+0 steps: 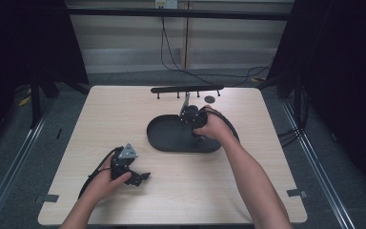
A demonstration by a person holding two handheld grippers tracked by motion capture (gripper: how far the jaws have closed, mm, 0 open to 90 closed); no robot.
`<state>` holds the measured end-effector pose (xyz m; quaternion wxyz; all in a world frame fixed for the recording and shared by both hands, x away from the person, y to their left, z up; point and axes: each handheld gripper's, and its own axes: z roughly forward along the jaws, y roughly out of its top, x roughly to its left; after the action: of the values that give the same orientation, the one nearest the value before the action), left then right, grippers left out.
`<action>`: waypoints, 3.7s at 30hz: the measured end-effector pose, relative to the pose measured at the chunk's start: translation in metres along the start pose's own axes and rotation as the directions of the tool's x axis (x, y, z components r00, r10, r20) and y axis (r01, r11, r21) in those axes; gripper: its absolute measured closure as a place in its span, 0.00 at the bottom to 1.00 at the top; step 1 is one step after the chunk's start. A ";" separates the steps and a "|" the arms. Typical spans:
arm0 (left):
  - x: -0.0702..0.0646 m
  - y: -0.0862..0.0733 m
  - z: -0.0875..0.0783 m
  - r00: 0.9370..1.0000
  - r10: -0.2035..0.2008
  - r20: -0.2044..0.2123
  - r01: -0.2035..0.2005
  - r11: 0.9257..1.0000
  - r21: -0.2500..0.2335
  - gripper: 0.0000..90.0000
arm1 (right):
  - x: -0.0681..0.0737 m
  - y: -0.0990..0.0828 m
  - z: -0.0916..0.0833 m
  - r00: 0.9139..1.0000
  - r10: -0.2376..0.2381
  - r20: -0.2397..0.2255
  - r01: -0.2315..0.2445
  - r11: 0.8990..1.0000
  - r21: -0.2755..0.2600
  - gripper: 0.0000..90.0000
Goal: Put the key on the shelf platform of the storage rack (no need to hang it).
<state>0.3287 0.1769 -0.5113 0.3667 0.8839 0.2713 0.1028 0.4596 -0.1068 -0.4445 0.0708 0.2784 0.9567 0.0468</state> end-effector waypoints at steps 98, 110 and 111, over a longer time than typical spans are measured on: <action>-0.001 -0.001 -0.001 1.000 0.001 0.011 -0.001 1.000 0.005 0.00 | 0.032 -0.094 -0.040 0.992 0.056 -0.111 -0.072 0.987 -0.147 0.36; -0.001 -0.001 -0.001 1.000 0.000 0.011 0.000 1.000 0.004 0.00 | 0.042 -0.112 -0.042 0.992 0.036 -0.120 -0.052 0.990 -0.132 0.35; -0.001 -0.001 -0.001 1.000 0.000 0.011 0.000 1.000 0.004 0.00 | 0.044 -0.113 -0.043 0.992 0.039 -0.124 -0.055 0.990 -0.129 0.35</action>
<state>0.3272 0.1772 -0.5112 0.3662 0.8852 0.2697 0.0974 0.3570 -0.1801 -0.4218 0.0297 0.2922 0.9473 0.1283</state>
